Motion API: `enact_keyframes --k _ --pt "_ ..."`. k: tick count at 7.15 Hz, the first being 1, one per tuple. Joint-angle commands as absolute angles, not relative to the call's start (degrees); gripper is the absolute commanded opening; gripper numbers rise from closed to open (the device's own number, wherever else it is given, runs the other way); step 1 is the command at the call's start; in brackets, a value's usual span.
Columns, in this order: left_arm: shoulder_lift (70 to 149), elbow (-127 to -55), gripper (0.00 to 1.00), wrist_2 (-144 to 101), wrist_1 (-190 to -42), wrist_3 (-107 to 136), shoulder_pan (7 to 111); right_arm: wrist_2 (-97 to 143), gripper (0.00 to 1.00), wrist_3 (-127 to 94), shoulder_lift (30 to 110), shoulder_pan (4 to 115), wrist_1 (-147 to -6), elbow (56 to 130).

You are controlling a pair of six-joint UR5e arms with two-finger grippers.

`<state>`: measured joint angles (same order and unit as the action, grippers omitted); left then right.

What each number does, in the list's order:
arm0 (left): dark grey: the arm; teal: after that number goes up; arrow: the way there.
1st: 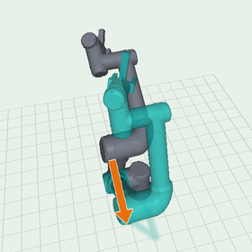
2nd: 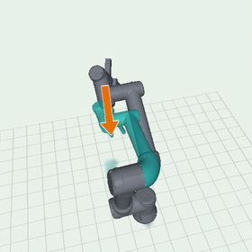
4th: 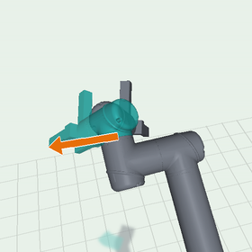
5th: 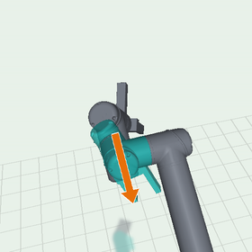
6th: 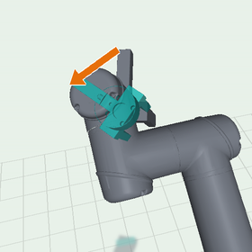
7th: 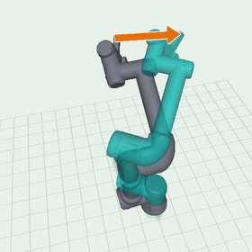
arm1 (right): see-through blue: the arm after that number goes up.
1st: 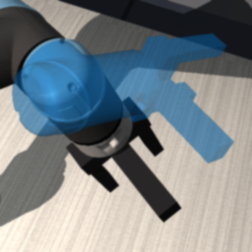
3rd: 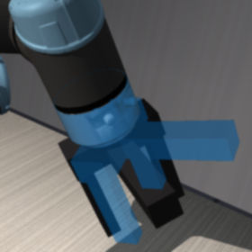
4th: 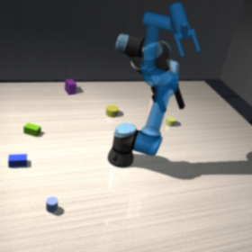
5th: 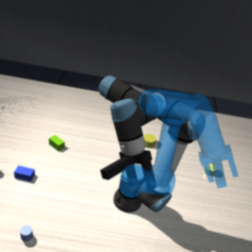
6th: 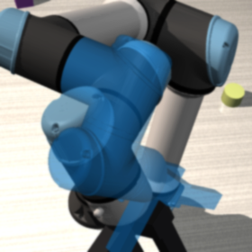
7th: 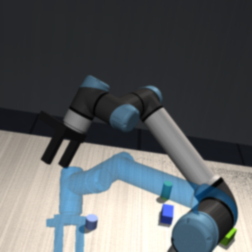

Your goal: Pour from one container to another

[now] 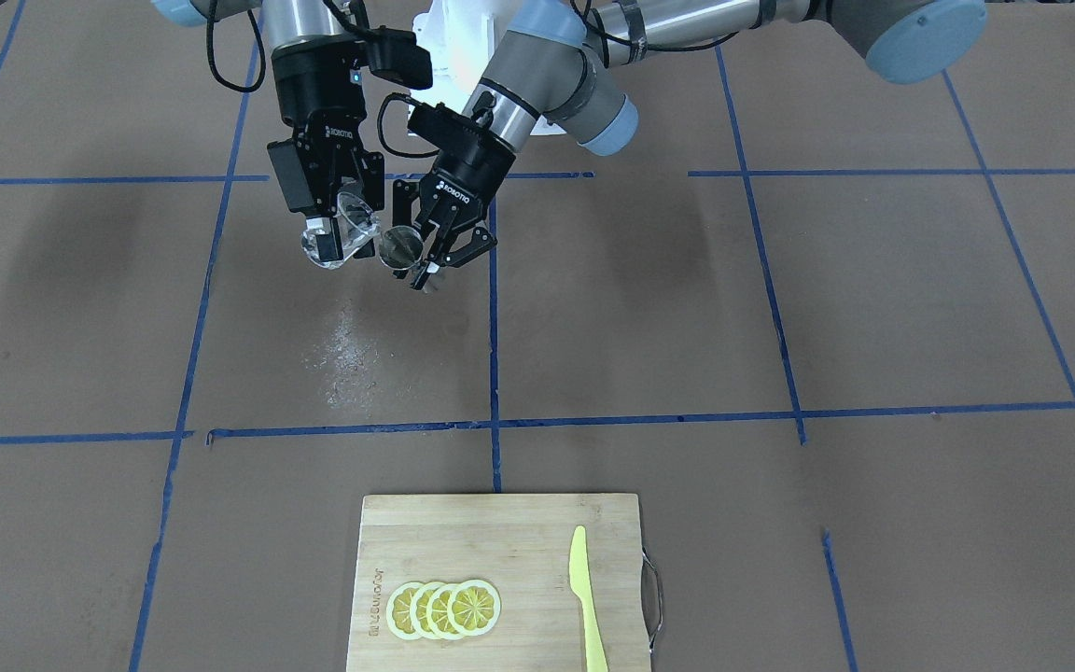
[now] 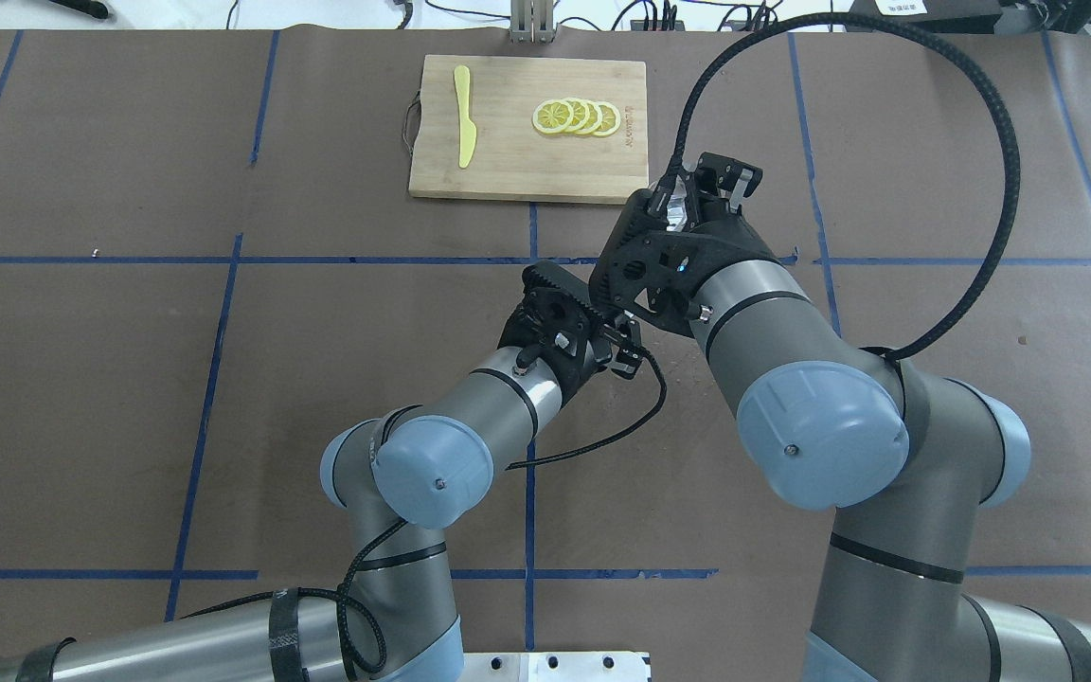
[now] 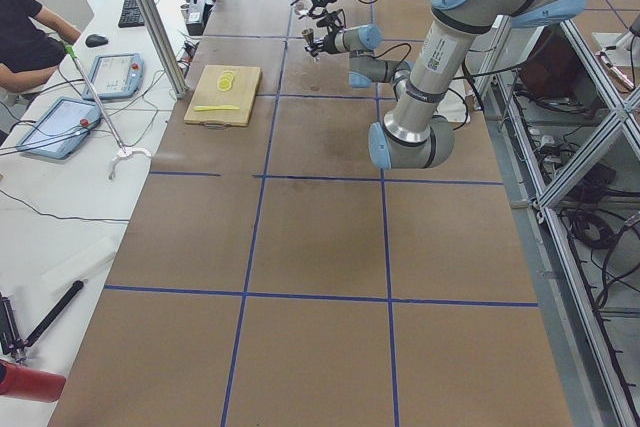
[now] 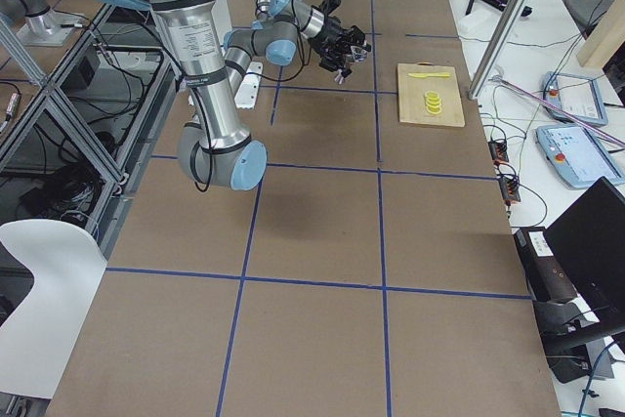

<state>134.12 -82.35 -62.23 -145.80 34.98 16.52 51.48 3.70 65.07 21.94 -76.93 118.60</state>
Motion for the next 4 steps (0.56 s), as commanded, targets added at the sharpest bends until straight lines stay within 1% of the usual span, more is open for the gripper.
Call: enact_keyframes --k 1,4 --pt "134.12 -82.35 0.0 -62.23 -145.81 34.98 16.52 48.71 0.0 6.05 64.78 19.96 -76.99 118.39" --pt "134.12 -82.35 0.0 -62.23 -145.81 34.98 16.52 46.23 0.0 9.32 64.69 19.07 -76.99 118.21"
